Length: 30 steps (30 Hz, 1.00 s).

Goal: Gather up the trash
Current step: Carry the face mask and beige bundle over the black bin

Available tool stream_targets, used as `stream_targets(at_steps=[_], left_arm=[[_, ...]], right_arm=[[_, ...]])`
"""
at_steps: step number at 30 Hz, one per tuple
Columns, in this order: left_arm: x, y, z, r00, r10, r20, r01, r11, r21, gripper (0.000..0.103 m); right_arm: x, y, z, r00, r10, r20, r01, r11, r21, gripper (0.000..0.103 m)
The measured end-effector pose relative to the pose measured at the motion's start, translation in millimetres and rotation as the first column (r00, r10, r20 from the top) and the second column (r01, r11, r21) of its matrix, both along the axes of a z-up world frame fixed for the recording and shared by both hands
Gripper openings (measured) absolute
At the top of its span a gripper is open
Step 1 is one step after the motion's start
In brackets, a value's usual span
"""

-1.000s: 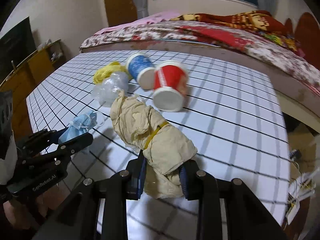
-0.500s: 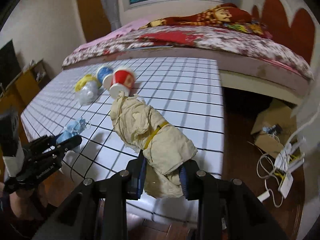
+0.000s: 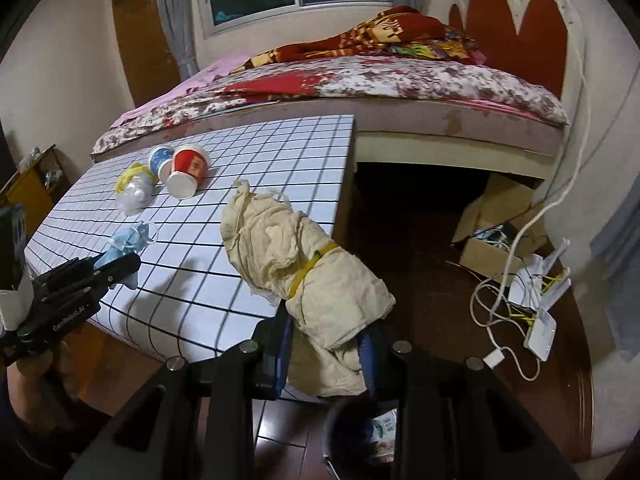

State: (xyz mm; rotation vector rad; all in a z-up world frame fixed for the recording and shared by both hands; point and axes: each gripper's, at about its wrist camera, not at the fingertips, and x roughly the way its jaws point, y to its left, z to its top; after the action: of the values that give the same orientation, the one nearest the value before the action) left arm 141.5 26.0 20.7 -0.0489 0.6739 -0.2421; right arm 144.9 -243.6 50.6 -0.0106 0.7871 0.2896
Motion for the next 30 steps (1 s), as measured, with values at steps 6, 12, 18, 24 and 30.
stream_targets(at_steps=[6, 12, 18, 24, 30], left_arm=[[-11, -31, 3, 0.998, -0.065, 0.006, 0.065, 0.998, 0.019, 0.03], [-21, -57, 7, 0.994, -0.109, 0.008, 0.108, 0.994, 0.027, 0.03], [-29, -80, 9, 0.989, -0.15, 0.008, 0.15, 0.988, 0.033, 0.03], [-39, -105, 10, 0.98, -0.201, 0.006, 0.201, 0.979, 0.039, 0.03], [-48, -132, 7, 0.967, -0.256, -0.002, 0.256, 0.966, 0.046, 0.03]], right_arm=[[-14, -22, -2, 0.999, -0.033, -0.001, 0.033, 0.999, -0.006, 0.031], [-27, -43, -4, 0.998, -0.06, -0.002, 0.06, 0.998, -0.009, 0.031], [-37, -60, -3, 0.996, -0.088, 0.0, 0.088, 0.996, -0.006, 0.031], [-44, -79, -5, 0.993, -0.122, -0.001, 0.122, 0.993, -0.007, 0.031], [-53, -103, -13, 0.987, -0.16, -0.016, 0.159, 0.987, -0.017, 0.031]])
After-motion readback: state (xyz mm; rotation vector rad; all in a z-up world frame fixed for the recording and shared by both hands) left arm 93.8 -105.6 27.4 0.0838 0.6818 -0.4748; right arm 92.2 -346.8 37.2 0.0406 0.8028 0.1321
